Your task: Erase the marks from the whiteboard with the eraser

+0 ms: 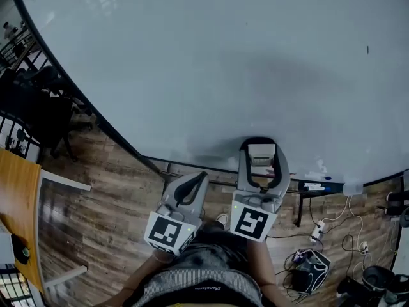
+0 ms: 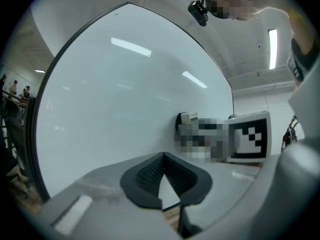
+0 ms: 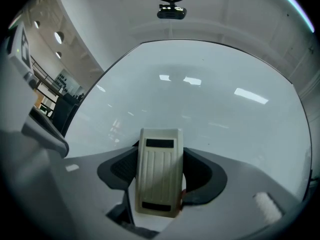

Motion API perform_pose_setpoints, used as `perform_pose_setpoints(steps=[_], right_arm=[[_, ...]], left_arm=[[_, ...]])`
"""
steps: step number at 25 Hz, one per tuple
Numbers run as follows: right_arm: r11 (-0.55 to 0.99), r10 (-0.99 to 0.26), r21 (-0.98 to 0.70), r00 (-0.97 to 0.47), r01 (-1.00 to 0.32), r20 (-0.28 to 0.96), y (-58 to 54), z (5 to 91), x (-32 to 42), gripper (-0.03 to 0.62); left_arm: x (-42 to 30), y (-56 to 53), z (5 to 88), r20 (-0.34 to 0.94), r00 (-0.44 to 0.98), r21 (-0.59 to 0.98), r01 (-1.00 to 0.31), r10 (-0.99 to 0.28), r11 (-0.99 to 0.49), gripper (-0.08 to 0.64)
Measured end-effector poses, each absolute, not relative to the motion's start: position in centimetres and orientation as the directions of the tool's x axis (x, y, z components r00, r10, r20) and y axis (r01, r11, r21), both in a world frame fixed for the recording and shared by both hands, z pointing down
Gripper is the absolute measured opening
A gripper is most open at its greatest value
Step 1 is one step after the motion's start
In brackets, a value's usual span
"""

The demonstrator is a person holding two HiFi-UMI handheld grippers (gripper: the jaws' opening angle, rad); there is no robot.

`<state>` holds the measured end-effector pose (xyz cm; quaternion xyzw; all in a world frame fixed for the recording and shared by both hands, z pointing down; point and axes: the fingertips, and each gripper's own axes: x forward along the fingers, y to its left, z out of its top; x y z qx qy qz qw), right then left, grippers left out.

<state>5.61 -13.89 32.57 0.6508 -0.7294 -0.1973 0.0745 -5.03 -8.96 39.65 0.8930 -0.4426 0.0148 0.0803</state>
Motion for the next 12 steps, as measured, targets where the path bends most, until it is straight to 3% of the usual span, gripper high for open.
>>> perform_pose_setpoints(steps=[12], right_arm=[[-0.019, -0.983, 0.302, -0.037, -0.953, -0.179, -13.3, 32.1, 15.0, 0.264]], left_arm=[[2.0, -9.0, 39.8, 0.103, 0.639, 0.131, -0.768, -0.762, -0.627, -0.002]])
